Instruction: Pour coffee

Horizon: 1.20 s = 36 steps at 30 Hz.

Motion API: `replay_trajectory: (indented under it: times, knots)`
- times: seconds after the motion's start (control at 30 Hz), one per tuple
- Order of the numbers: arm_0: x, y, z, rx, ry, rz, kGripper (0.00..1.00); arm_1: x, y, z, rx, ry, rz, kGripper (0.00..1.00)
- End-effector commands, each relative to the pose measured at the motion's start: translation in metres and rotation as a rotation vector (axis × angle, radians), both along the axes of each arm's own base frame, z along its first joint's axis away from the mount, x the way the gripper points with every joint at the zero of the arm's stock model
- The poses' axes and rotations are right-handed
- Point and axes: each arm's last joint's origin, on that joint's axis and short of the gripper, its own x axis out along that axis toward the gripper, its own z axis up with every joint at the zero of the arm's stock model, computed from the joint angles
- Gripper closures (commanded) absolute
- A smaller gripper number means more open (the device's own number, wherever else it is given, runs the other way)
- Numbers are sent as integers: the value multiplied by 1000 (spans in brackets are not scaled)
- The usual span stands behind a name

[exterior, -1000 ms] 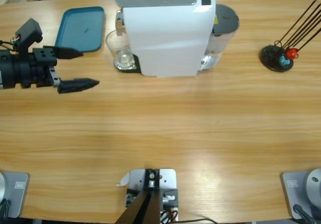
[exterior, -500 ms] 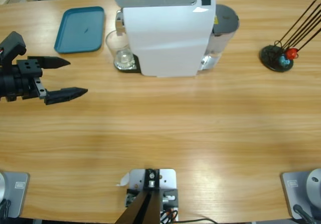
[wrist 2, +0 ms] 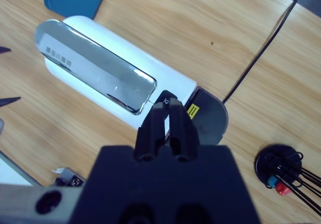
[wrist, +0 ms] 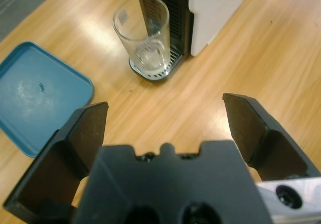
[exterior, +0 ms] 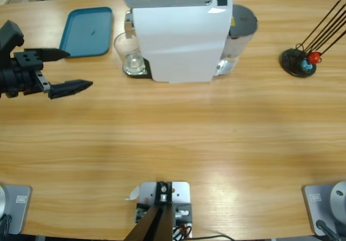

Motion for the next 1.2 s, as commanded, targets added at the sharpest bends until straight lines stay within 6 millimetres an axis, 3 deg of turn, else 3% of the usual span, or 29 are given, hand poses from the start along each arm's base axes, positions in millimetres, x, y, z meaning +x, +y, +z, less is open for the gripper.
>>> replay_trajectory:
  times: [0.03,0.5,1.2]
  knots:
    - [8,-5,-14,31,28,24,0,12,12,-36,-58,100,49,1000]
    - [11,-5,-18,38,28,43,0,23,25,-61,-96,148,79,1000]
    - [13,-3,-21,45,35,53,0,29,25,-65,-120,131,63,1000]
